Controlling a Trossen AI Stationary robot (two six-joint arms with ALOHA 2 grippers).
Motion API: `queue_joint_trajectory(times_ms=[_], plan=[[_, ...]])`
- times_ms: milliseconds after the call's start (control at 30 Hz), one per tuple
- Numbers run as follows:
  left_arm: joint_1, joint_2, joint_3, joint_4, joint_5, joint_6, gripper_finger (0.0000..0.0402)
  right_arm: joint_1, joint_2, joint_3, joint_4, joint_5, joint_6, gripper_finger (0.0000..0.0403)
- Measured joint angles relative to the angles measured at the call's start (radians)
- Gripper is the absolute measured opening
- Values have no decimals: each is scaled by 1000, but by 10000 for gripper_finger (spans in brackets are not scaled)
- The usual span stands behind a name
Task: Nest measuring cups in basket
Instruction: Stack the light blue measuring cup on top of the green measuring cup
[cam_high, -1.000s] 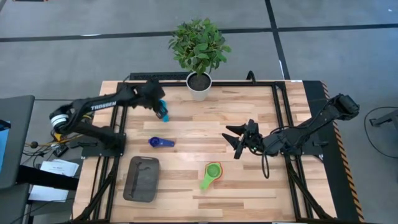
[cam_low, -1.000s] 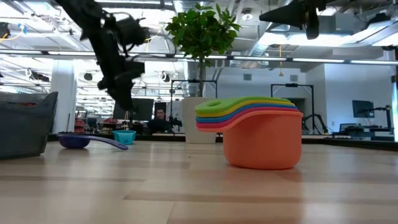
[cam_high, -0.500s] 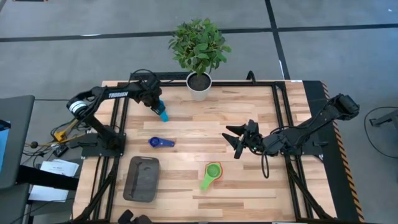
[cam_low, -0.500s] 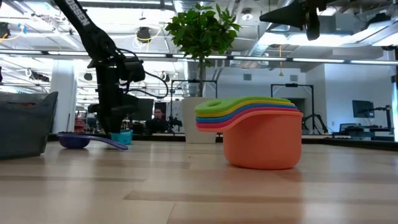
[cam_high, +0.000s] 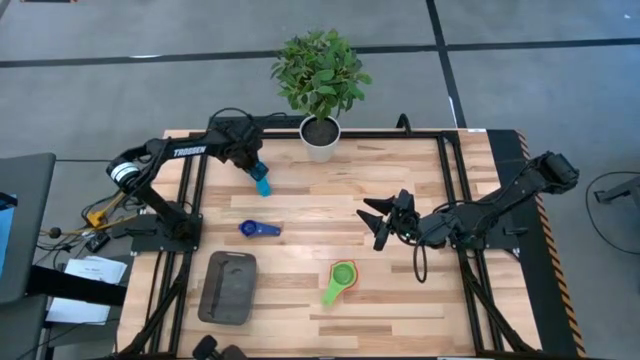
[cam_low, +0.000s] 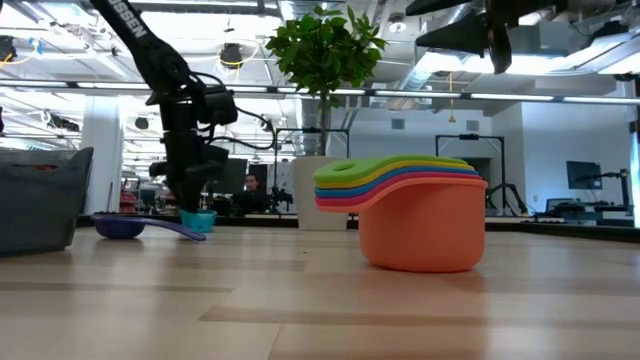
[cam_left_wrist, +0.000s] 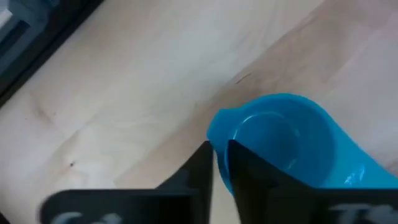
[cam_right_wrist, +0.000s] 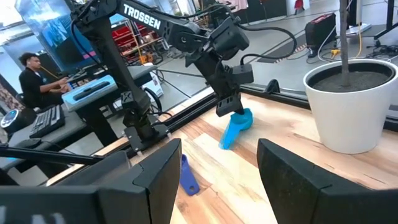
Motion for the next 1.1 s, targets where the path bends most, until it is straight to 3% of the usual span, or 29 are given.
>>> queue_joint_trajectory(times_ms=[67,300,600,867,967,1100], plan=[[-7,0,9,-9,1,0,9,0,0,0,0,0,0,234],[-56,-6,65,-142,6,-1,3,11,0,0,-1,0,3,234],[-279,-138,102,-242,9,-55,3,29,3,0,-41,0,30,234],[-513,-254,102,-199,9,-176,7,36,56,-2,-76,-1,27,234],[-594,-260,102,-140,4,-219,7,52,79,5,-67,1,29,234],[-694,-235,103,14,0,-237,3,117,83,1,-180,1,97,234]])
